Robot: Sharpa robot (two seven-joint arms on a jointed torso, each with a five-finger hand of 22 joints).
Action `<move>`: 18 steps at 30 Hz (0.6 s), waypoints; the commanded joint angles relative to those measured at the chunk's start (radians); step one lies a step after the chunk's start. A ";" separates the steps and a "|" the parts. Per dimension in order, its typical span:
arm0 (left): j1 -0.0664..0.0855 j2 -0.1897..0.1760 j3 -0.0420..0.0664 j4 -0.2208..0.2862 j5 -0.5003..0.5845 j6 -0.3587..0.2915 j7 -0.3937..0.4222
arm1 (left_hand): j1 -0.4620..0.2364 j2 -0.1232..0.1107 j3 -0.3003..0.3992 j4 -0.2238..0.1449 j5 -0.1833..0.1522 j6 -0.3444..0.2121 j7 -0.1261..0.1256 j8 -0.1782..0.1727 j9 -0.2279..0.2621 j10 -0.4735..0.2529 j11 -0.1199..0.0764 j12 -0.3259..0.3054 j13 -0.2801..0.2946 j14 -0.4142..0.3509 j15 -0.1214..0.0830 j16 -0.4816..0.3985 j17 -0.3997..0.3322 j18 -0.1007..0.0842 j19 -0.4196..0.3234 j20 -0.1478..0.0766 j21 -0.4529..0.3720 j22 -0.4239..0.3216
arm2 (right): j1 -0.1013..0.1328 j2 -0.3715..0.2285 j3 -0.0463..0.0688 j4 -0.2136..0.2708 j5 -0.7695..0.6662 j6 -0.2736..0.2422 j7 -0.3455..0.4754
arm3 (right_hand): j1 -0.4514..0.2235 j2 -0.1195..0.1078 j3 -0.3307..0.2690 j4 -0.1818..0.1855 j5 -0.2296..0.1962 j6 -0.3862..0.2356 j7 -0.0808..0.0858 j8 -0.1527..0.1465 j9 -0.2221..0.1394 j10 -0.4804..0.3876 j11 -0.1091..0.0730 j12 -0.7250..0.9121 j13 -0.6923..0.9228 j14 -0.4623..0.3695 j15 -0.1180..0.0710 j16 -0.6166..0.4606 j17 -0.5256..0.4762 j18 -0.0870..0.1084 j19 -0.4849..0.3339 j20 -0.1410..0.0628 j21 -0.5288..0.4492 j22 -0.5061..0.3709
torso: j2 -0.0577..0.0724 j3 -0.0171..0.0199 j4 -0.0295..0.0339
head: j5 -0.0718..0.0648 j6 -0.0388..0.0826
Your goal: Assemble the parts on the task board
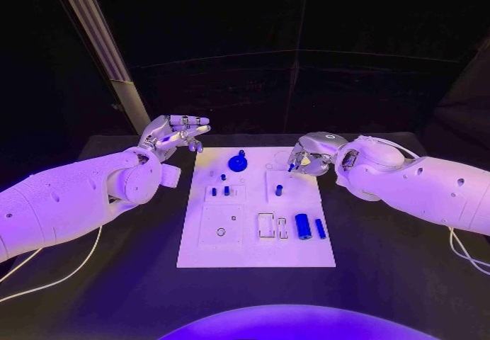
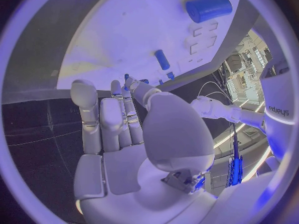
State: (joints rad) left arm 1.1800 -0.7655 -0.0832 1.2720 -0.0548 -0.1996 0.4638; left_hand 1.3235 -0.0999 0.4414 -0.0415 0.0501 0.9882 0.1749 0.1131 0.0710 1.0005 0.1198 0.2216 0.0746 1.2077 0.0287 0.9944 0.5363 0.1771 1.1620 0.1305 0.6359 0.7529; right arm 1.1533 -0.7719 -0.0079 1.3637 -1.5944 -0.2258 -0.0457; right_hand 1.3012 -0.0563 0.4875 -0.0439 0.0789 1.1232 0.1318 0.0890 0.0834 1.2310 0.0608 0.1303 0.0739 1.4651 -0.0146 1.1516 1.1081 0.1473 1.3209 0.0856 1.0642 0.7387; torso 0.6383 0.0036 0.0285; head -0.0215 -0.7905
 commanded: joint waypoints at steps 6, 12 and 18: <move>0.002 0.000 0.000 0.002 0.002 -0.004 0.003 | 0.007 0.005 -0.005 0.001 0.003 0.001 0.005 0.005 -0.001 -0.009 0.000 0.006 -0.002 -0.004 0.001 -0.005 -0.002 0.006 -0.002 -0.002 -0.006 -0.001 | 0.007 -0.008 0.023 0.108 0.060 -0.051 0.004 | -0.008 -0.001 -0.002 0.005 0.000 0.001 0.002 -0.001 0.002 0.001 0.002 -0.006 -0.002 0.042 -0.008 0.006 0.003 -0.008 0.003 -0.005 0.007 0.003 | 0.000 -0.0002 0.0006 | 0.006 0.001; 0.002 0.001 0.000 0.003 0.002 -0.005 0.003 | 0.007 0.005 -0.005 0.001 0.003 0.001 0.005 0.005 -0.001 -0.009 0.000 0.006 -0.002 -0.004 0.001 -0.005 -0.002 0.006 -0.002 -0.002 -0.006 -0.001 | 0.010 0.016 0.027 0.154 0.049 -0.048 0.001 | -0.008 -0.001 -0.002 0.005 0.000 0.001 0.002 -0.001 0.002 0.001 0.002 -0.006 -0.002 0.042 -0.008 0.006 0.003 -0.008 0.003 -0.005 0.007 0.003 | -0.001 -0.0010 0.0013 | 0.018 0.000; 0.002 0.004 0.000 0.007 0.002 -0.006 0.004 | 0.007 0.005 -0.005 0.001 0.003 0.001 0.005 0.005 -0.001 -0.009 0.000 0.006 -0.002 -0.004 0.001 -0.005 -0.002 0.006 -0.002 -0.002 -0.006 -0.001 | 0.009 0.076 0.017 0.154 0.027 -0.021 0.003 | -0.005 0.000 0.000 0.004 0.005 0.000 0.002 -0.002 0.001 0.001 0.002 -0.008 -0.002 0.042 -0.008 0.008 0.004 -0.008 0.002 -0.005 0.008 0.004 | 0.000 -0.0023 0.0016 | 0.040 -0.004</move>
State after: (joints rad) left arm 1.1806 -0.7630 -0.0833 1.2759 -0.0544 -0.2050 0.4625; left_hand 1.3235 -0.0999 0.4415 -0.0415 0.0501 0.9881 0.1749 0.1131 0.0710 1.0005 0.1199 0.2216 0.0748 1.2077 0.0287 0.9944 0.5364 0.1770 1.1620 0.1305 0.6360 0.7531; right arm 1.1620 -0.6998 0.0094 1.5176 -1.5535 -0.2545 -0.0461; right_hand 1.3012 -0.0563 0.4874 -0.0440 0.0782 1.1202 0.1322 0.0835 0.0842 1.2310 0.0608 0.1258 0.0731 1.4651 -0.0146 1.1563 1.1118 0.1474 1.3209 0.0856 1.0685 0.7420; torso 0.6382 0.0020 0.0299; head 0.0094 -0.7932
